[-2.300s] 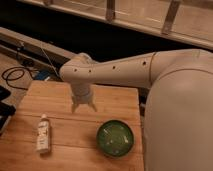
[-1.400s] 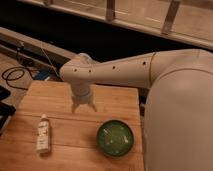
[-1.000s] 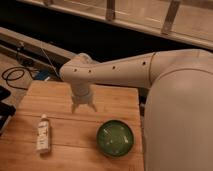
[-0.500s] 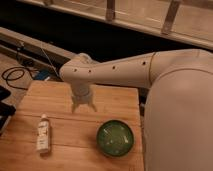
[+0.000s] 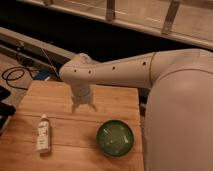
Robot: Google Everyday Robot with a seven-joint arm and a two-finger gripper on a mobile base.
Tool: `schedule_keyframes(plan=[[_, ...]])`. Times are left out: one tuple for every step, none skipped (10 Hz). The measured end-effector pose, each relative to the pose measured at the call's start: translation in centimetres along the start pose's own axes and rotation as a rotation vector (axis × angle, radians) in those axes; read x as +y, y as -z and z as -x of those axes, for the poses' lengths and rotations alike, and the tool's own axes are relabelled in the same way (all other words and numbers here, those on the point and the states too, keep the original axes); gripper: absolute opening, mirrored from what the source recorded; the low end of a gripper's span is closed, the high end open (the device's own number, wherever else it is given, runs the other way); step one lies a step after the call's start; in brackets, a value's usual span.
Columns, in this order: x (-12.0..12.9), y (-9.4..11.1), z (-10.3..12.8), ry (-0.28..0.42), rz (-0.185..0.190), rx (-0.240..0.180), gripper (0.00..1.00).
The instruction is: Place the bottle in the ceramic bowl
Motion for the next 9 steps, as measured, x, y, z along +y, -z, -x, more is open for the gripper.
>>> schedule_keyframes(plan=[[1.4,-0.1,0.5,0.044,0.013,-0.056,0.65],[2.7,-0.3,0.9,0.071,0.023,-0.070,0.65],[4.5,-0.6,1.5,0.111,0.031,-0.082,0.65],[6.8,-1.1,2.1,0.156,0.046,-0.087,0.65],[9.8,-1.9,2.8,0.211,0.069,-0.088,0.65],[12.0,-2.5,3.0,0.250,0.092,-0.080,0.65],[14.1,-3.8,2.6,0.300,0.110,-0.061,0.65],[15.6,-4.4,2.1,0.334,0.123,-0.050,0.65],[15.6,-4.4,2.1,0.334,0.123,-0.048,0.65]])
